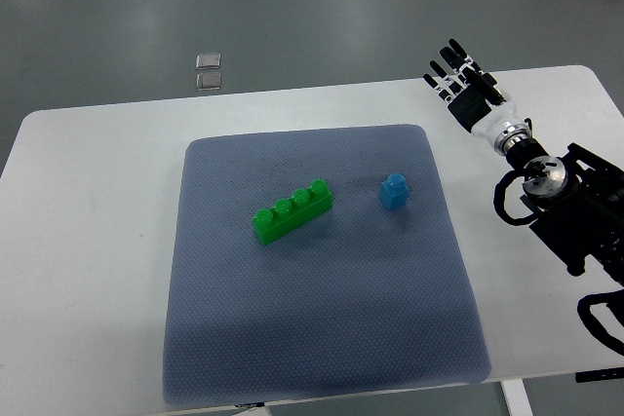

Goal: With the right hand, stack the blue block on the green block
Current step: 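Move the right hand over the table toward the small blue block, then lower the right hand around the blue block and close the fingers, then lift the blue block and carry it over the green block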

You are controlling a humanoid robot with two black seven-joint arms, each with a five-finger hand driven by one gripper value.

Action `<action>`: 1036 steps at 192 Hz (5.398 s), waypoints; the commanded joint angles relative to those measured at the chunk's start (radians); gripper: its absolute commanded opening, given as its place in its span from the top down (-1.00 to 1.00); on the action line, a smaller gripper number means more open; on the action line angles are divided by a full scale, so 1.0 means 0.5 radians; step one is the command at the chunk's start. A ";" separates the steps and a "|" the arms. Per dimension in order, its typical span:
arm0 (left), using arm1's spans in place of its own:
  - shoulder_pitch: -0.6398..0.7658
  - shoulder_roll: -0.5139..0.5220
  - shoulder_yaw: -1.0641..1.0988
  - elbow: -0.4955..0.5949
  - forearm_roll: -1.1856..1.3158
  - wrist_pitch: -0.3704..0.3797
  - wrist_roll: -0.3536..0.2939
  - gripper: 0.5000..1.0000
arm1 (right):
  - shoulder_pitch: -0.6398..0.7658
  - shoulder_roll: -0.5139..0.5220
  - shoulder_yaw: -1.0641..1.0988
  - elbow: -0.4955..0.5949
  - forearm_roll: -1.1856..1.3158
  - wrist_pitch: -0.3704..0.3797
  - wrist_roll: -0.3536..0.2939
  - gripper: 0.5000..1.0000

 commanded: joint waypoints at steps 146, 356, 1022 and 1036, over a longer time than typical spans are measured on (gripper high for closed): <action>-0.024 0.000 0.003 -0.006 0.000 -0.009 0.002 -1.00 | 0.377 -0.203 -0.215 0.006 -0.675 0.086 0.012 -0.71; -0.024 0.000 0.000 -0.009 0.000 -0.009 0.002 -1.00 | 1.527 -0.552 -2.203 1.433 -1.902 0.118 -0.356 -0.73; -0.024 0.000 0.003 -0.009 0.000 -0.009 0.002 -1.00 | 1.423 -0.387 -2.166 1.543 -2.132 -0.444 -0.190 0.97; -0.024 0.000 0.003 -0.006 0.000 -0.009 0.002 -1.00 | 1.506 -0.331 -2.166 1.562 -2.065 -0.450 -0.190 0.97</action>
